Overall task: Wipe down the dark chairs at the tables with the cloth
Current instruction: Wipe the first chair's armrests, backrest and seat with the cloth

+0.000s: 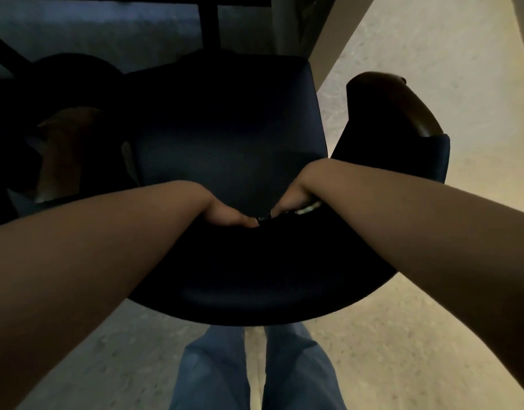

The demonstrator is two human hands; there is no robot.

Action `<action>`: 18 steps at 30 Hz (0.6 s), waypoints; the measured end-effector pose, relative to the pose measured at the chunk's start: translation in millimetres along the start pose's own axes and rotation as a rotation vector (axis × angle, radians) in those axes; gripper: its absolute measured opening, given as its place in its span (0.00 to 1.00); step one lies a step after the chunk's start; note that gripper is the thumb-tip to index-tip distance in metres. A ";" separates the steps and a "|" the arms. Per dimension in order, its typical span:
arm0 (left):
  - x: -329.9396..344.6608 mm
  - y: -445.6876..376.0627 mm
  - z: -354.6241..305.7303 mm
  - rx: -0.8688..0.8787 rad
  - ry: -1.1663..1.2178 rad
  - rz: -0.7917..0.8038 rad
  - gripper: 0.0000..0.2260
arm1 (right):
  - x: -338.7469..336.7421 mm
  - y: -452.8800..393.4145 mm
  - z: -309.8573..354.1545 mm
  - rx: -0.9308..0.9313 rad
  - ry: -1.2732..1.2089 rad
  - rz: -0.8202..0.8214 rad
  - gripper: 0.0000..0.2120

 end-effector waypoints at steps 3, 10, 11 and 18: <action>6.2 -0.1 1.3 0.014 -0.134 0.006 0.36 | 10.8 -4.6 -0.8 -0.016 0.009 0.020 0.16; 62.9 1.3 -3.6 -0.047 -0.151 0.209 0.35 | 51.9 -12.0 -21.3 0.060 0.163 0.057 0.34; 71.6 2.2 -4.5 -0.117 -0.121 0.269 0.37 | 59.4 -14.6 -24.5 0.058 0.155 0.082 0.34; 124.2 12.6 -11.1 -0.179 -0.070 0.382 0.38 | 113.9 -17.4 -41.8 0.134 0.244 0.044 0.33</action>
Point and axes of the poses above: each hand's wrist, its own y-axis away from the middle knuckle, its own x-axis out of the palm, z = x × y, the point moved 1 cm from there along -y, towards the middle knuckle, and after that the axes turned 11 degrees about z, right-handed, at the moved point
